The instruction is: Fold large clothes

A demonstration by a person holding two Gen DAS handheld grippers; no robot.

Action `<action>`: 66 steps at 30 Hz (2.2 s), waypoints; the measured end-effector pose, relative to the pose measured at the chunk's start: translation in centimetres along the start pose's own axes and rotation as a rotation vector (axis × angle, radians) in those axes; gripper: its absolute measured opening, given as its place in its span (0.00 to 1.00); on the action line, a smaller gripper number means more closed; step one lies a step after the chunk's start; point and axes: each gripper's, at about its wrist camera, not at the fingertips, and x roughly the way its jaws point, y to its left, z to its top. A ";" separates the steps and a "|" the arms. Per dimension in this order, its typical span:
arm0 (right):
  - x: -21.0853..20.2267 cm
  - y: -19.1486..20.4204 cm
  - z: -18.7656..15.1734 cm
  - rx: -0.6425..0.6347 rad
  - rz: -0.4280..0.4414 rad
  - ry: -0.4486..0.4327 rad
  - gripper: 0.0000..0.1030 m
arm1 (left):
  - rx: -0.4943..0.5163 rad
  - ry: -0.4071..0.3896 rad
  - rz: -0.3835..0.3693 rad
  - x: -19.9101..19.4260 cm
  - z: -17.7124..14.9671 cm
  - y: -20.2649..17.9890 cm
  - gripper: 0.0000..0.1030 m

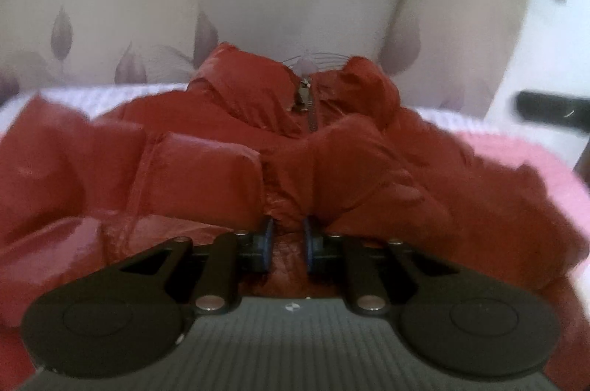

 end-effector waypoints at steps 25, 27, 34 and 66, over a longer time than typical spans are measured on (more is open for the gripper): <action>9.7 3.4 -5.6 -0.099 -0.065 0.244 0.09 | -0.178 0.014 0.160 0.8 0.6 14.0 0.11; 9.6 3.3 -5.9 -0.094 -0.061 0.231 0.09 | -0.169 -0.008 0.164 0.8 0.2 13.9 0.11; 9.4 3.4 -6.0 -0.089 -0.064 0.216 0.09 | -0.049 -0.018 0.262 1.0 0.3 11.7 0.11; -27.6 4.9 -23.5 0.228 -0.140 -0.076 0.94 | 0.102 -0.232 0.307 -25.3 -9.8 2.6 0.98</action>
